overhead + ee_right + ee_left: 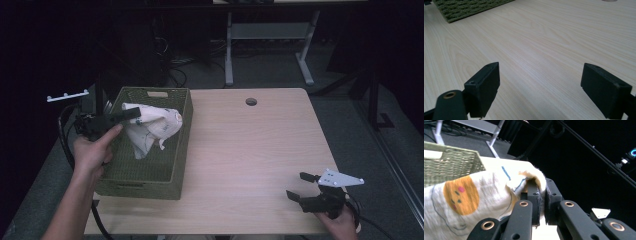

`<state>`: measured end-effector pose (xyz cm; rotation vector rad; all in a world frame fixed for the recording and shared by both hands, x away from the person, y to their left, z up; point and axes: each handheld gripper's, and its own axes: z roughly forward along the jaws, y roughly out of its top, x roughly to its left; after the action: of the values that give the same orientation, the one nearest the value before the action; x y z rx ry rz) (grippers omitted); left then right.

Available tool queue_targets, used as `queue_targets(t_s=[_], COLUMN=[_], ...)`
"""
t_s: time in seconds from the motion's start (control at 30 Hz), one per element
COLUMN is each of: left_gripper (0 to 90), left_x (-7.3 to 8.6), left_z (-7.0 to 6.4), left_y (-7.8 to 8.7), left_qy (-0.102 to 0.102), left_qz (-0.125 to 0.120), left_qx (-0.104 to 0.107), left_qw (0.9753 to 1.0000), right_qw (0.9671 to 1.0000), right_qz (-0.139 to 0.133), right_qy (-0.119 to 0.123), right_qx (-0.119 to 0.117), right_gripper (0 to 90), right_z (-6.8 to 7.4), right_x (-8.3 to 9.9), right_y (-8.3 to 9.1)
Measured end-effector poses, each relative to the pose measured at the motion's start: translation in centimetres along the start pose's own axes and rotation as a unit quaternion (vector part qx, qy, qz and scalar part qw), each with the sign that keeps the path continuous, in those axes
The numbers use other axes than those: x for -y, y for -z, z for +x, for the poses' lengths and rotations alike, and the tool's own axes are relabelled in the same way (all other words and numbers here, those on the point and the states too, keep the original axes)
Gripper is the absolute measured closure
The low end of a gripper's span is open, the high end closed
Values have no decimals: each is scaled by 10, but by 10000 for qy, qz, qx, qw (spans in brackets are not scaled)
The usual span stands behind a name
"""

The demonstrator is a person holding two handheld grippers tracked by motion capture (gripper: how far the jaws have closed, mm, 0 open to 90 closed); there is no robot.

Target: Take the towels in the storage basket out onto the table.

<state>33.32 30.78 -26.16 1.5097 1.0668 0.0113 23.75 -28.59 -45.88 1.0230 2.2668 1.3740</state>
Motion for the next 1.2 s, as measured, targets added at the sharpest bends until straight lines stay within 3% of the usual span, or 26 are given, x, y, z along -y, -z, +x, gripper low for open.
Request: queue_targets(t_s=[0.47, 0.93, 1.2], left_gripper=[847, 846, 844], left_x=[-17, -35, -36], left_z=[-30, -74, -86], left_y=[-24, -52, -72], left_qy=[-276, -678, -698], left_qz=[158, 327, 465], left_qx=[244, 451, 643], left_qw=[9992, 9961, 9944], right_qw=[10000, 9999, 9998], right_qz=[-75, -143, -175], right_qy=[-6, -33, -47], right_qx=[15, 6, 9], right_gripper=[150, 150, 150], right_z=[-2, -1, -2], right_x=[0, -1, -2], right_y=[4, 6, 7])
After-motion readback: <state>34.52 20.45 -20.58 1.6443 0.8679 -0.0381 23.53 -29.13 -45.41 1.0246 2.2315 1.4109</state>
